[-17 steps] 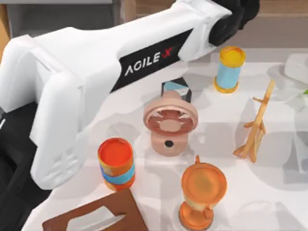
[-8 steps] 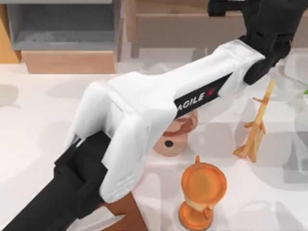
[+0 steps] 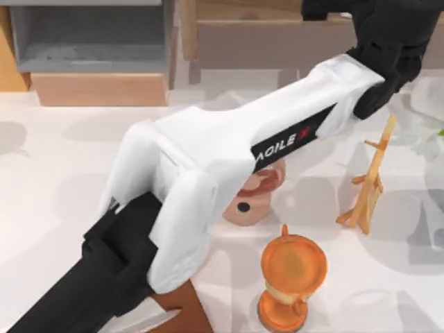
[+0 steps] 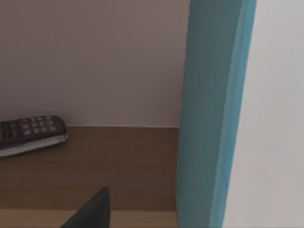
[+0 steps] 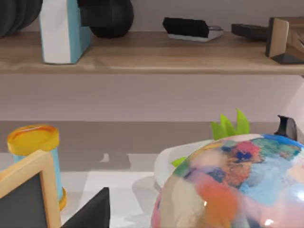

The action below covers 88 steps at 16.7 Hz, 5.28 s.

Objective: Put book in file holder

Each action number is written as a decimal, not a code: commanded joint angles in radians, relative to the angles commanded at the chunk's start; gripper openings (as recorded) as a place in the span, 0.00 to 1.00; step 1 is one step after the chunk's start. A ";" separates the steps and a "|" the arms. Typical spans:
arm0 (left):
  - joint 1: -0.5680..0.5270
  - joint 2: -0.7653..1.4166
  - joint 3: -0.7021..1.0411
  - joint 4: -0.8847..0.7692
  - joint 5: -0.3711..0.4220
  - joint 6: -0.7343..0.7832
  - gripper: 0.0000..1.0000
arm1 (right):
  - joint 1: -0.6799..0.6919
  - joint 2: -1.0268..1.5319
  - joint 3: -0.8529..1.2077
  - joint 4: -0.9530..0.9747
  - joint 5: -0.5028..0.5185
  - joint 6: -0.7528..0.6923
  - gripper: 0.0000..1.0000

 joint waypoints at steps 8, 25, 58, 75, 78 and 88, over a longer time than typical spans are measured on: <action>0.017 0.147 0.296 -0.150 0.018 -0.003 1.00 | 0.000 0.000 0.000 0.000 0.000 0.000 1.00; 0.019 0.162 0.327 -0.167 0.021 -0.003 0.17 | 0.000 0.000 0.000 0.000 0.000 0.000 1.00; -0.005 -0.246 -0.294 -0.010 0.072 0.310 0.00 | 0.000 0.000 0.000 0.000 0.000 0.000 1.00; 0.210 -1.249 -1.844 0.325 0.343 1.212 0.00 | 0.000 0.000 0.000 0.000 0.000 0.000 1.00; 0.351 -1.253 -1.939 0.386 0.432 1.340 0.00 | 0.000 0.000 0.000 0.000 0.000 0.000 1.00; 0.661 -1.050 -1.872 0.533 0.668 1.528 0.00 | 0.000 0.000 0.000 0.000 0.000 0.000 1.00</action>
